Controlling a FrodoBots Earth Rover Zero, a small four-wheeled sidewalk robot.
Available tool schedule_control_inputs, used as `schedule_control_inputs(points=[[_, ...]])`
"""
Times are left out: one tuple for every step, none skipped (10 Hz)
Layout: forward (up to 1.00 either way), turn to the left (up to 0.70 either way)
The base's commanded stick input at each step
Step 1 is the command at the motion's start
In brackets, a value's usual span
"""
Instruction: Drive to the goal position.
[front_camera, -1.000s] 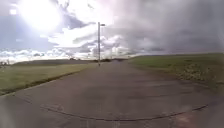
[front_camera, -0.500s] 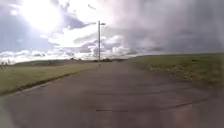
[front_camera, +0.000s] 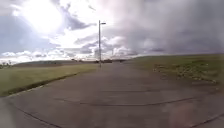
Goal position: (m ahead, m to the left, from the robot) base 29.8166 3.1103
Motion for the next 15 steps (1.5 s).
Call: schedule_control_inputs(points=[[1.0, 0.0], [1.0, 0.0], [1.0, 0.0], [1.0, 0.0], [1.0, 0.0], [1.0, 0.0], [1.0, 0.0], [1.0, 0.0], [1.0, 0.0], [1.0, 0.0], [1.0, 0.0], [1.0, 0.0], [1.0, 0.0], [1.0, 0.0], [1.0, 0.0]])
